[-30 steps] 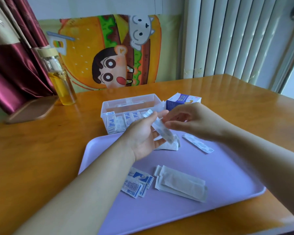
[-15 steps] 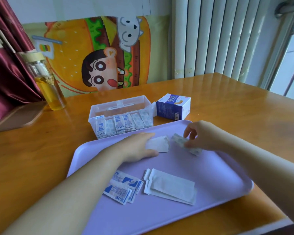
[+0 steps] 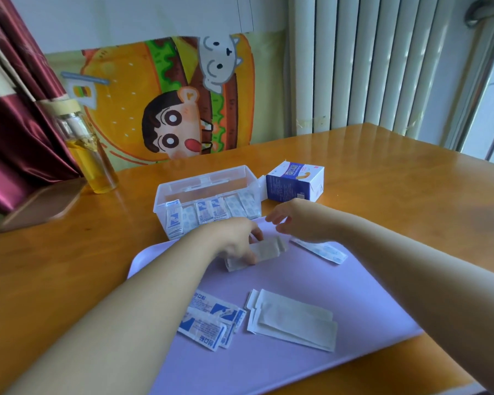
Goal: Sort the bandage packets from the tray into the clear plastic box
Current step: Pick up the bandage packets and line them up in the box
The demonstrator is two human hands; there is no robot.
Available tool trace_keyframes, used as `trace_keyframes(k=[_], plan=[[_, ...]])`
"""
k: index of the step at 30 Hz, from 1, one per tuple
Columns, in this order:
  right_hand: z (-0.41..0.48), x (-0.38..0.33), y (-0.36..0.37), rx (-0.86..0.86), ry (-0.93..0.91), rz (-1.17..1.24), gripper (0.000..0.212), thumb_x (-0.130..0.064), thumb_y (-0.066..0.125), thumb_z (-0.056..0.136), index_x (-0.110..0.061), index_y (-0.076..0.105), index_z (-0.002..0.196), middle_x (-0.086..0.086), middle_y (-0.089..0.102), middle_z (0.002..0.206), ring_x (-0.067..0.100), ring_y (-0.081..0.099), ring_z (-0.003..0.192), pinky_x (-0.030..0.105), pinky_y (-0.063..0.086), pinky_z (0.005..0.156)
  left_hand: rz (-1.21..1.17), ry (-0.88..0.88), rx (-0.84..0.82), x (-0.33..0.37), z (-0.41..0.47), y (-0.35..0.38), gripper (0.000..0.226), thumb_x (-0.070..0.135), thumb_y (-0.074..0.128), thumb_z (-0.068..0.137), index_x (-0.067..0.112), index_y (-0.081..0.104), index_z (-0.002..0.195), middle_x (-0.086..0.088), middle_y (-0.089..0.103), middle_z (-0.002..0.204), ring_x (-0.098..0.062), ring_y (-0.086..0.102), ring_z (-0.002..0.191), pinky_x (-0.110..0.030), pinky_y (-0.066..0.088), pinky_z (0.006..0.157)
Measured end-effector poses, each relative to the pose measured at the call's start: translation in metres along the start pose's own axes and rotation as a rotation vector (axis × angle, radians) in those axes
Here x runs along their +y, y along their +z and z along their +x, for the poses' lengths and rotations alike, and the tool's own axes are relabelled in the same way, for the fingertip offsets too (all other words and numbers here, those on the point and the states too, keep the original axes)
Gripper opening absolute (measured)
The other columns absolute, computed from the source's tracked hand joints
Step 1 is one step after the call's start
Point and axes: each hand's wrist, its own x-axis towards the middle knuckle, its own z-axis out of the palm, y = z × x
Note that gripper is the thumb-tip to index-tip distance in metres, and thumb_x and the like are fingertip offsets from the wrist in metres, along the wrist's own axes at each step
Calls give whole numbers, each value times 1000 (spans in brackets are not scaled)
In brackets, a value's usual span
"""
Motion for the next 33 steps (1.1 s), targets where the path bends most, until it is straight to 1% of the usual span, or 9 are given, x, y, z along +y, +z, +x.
trace_keyframes(k=[3,4,6,10,15,19,22,25,33], plan=[[2,-2,-1,-22,-11,40,30,-9,46,96,-13,59,124,1,63,117,15,58,103,22,49,88,137,-5,-46,3,-3,-7,32,30,64,86,15,58,114,-7,46,132,-24,56,96,-33,45,77],[2,-1,0,-25,-14,85,30,-8,44,97,-12,59,122,0,64,113,11,60,94,16,50,79,139,30,-1,4,-3,-5,20,27,62,87,16,60,103,12,35,88,-22,54,86,-31,43,69],[-1,-1,1,5,57,335,27,-12,43,98,-11,62,116,0,65,103,7,59,73,12,46,57,46,116,190,2,-3,2,9,19,60,87,22,61,95,1,52,90,-18,51,84,-28,39,68],[-16,-6,-2,-45,227,851,32,-39,51,94,-12,65,104,5,65,94,13,55,67,23,42,61,-52,420,896,-10,-8,19,15,8,63,75,21,65,81,4,57,83,-14,47,87,-23,30,74],[-36,-32,-3,-294,127,1203,14,-28,66,77,-14,68,74,2,63,71,9,55,61,18,43,56,-21,538,1155,-16,-21,18,11,8,70,73,16,68,80,1,56,84,-13,47,89,-19,31,80],[-36,-42,3,-128,85,1270,37,-16,63,84,-18,66,48,0,63,63,7,53,54,15,42,54,-718,180,1057,-7,-39,17,53,8,67,84,25,48,131,8,46,122,-2,42,113,-21,40,93],[-39,-47,10,-50,86,1262,24,-17,59,89,-13,67,67,5,66,70,7,56,54,14,45,53,-1646,-53,481,4,-53,19,37,24,47,97,25,49,134,1,57,127,-15,52,113,-36,42,89],[-41,-54,21,-77,62,1284,21,-18,53,93,-4,67,83,9,66,73,10,59,57,18,49,56,-1790,55,216,13,-64,34,35,38,38,98,22,67,109,-11,65,120,-22,55,108,-42,39,99],[-52,-59,25,38,60,911,27,-31,55,92,-11,69,83,3,73,74,13,61,64,21,48,61,-1788,52,427,18,-63,49,28,17,40,100,6,65,108,-22,67,110,-30,61,90,-43,47,84]])
